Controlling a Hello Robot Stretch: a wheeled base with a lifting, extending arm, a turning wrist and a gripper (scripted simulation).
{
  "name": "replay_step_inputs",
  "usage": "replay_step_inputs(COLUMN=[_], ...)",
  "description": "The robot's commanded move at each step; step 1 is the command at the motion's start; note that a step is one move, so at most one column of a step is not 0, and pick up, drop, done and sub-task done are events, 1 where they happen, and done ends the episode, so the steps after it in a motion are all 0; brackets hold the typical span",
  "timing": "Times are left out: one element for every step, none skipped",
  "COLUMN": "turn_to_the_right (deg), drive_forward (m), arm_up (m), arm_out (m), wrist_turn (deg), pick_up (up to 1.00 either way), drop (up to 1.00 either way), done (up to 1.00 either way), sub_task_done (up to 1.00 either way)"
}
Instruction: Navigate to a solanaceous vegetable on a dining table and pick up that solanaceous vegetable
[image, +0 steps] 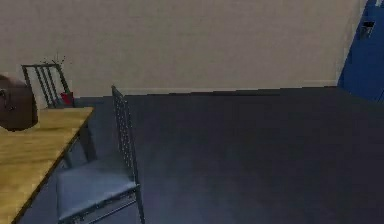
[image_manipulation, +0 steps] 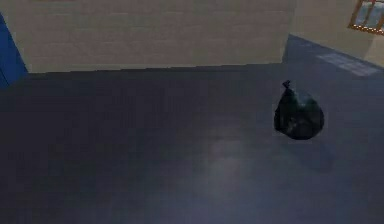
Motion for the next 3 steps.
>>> replay_step_inputs(turn_to_the_right=[0.0,-45.0,-15.0], drive_forward=[0.35,0.0,0.0], arm_up=[0.0,0.0,0.0], arm_out=[0.0,0.0,0.0], wrist_turn=[0.0,0.0,0.0], pick_up=[0.0,0.0,0.0], drop=[0.0,0.0,0.0], done=[0.0,0.0,0.0], sub_task_done=[0.0,0.0,0.0])
